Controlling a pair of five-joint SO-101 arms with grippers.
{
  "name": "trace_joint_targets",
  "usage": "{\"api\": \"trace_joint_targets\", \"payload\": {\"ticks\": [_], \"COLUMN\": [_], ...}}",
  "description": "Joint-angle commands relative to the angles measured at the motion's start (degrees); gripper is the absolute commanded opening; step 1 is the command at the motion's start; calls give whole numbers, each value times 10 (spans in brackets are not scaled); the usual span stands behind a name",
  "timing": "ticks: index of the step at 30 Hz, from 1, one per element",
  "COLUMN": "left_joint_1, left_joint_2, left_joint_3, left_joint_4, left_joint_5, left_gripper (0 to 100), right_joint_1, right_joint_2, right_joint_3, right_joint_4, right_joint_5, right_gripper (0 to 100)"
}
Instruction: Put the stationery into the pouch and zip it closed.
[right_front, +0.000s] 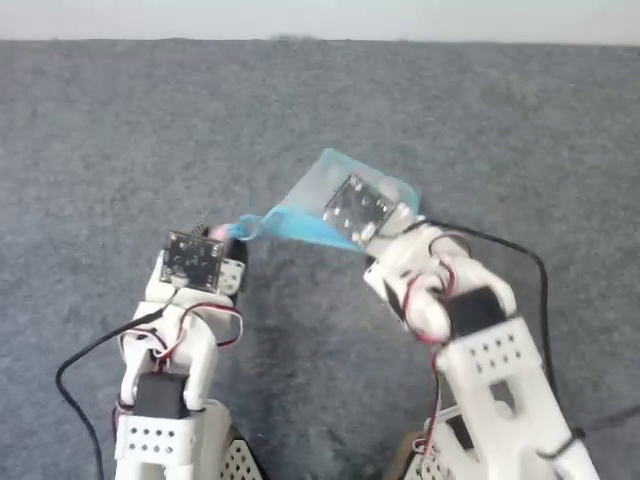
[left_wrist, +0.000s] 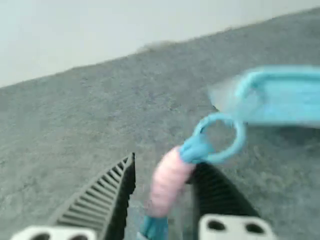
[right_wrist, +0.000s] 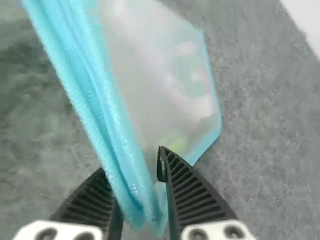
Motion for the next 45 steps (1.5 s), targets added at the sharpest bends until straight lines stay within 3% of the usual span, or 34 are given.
{"api": "trace_joint_targets", "payload": {"ticks": [1, 9, 13, 16, 26, 45], "left_joint_1": [32, 47, 46, 43, 42, 40], "left_joint_2": [3, 3, 3, 3, 2, 2], "left_joint_3": [5, 20, 20, 20, 27, -32], "left_joint_4": [-17, -18, -18, -18, -18, -15], "left_joint_5": [-4, -4, -4, -4, -4, 0], "left_gripper": [254, 254, 254, 254, 254, 254], "right_joint_1": [44, 68, 68, 56, 10, 14], "right_joint_2": [109, 293, 306, 294, 135, -219], "right_joint_3": [-59, -202, -229, -238, -173, 11], "right_joint_4": [-22, 71, 123, 157, 199, 199], "right_joint_5": [11, -42, -120, -130, -144, -140], "right_gripper": [7, 17, 153, 216, 217, 216]}}
